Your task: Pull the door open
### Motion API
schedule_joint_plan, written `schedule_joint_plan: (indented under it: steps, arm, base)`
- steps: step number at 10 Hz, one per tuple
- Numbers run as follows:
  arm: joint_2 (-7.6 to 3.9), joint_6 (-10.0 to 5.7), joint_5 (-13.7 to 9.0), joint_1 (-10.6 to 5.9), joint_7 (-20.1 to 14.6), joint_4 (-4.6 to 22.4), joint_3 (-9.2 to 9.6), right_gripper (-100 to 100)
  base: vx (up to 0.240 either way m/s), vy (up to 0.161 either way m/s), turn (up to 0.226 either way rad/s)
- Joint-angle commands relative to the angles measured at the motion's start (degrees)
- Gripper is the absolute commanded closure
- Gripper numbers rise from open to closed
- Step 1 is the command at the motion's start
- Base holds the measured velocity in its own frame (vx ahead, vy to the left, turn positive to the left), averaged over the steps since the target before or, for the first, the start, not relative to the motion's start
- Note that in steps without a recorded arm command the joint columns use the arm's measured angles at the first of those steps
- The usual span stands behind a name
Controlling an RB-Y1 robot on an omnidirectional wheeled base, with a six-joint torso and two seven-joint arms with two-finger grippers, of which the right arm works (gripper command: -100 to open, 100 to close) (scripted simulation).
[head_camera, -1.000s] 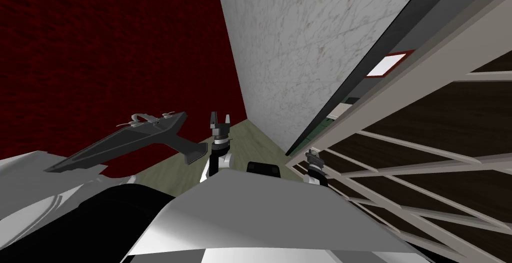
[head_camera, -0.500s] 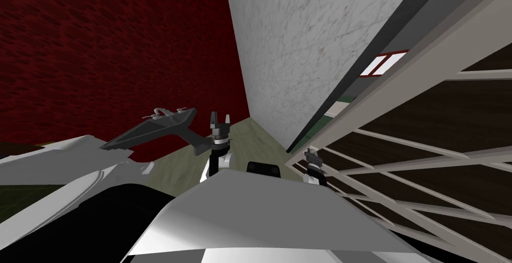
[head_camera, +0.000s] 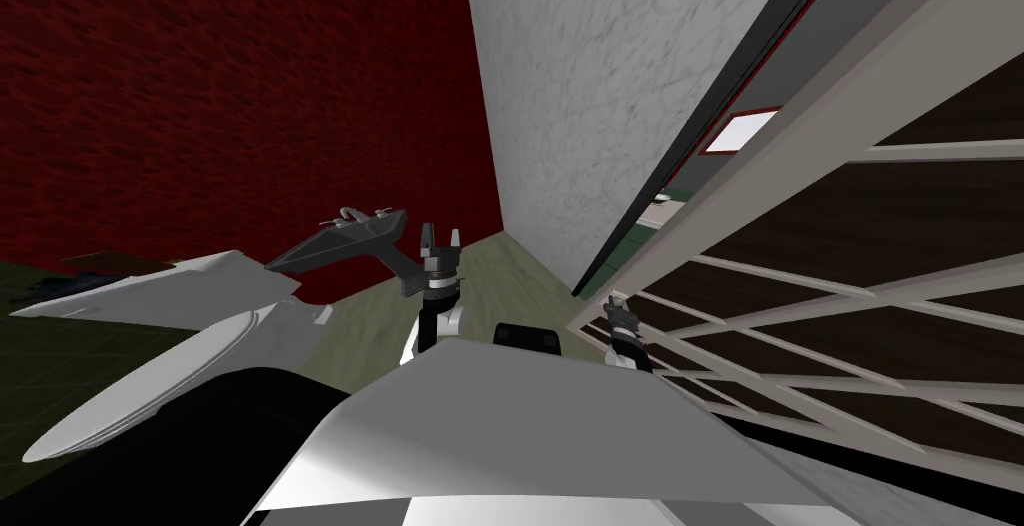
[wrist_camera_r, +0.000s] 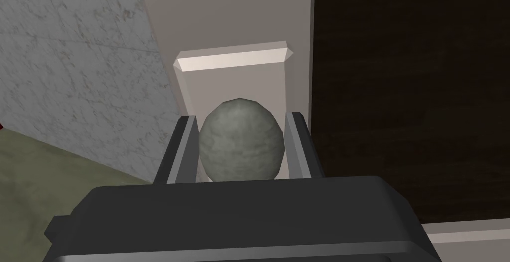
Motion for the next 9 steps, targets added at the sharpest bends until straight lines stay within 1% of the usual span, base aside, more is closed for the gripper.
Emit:
schedule_joint_plan:
  steps: [1, 2, 3, 5, 6, 9]
  arm:
    - [-0.24, 0.05, 0.61, 0.29, -0.72, -0.47, 1.17, 100]
    - [-0.07, 0.11, 0.39, 0.31, -0.34, -0.36, 0.76, 100]
    - [-0.56, -0.15, 1.06, 0.90, -1.25, -0.69, 2.02, 100]
    - [-1.34, -0.67, 1.73, 1.47, -2.28, -1.13, 3.22, 100]
    - [-2.00, -1.12, 2.30, 1.95, -3.14, -1.50, 4.24, 100]
    - [-3.39, -2.06, 3.50, 2.97, -4.98, -2.28, 6.39, 100]
  base:
    - [-0.237, -0.022, 0.043]
    - [-0.095, -0.010, 0.025]
    - [-0.131, -0.010, 0.075]
    - [-0.226, -0.010, 0.084]
    - [-0.227, -0.003, 0.094]
    - [-0.245, -0.015, 0.082]
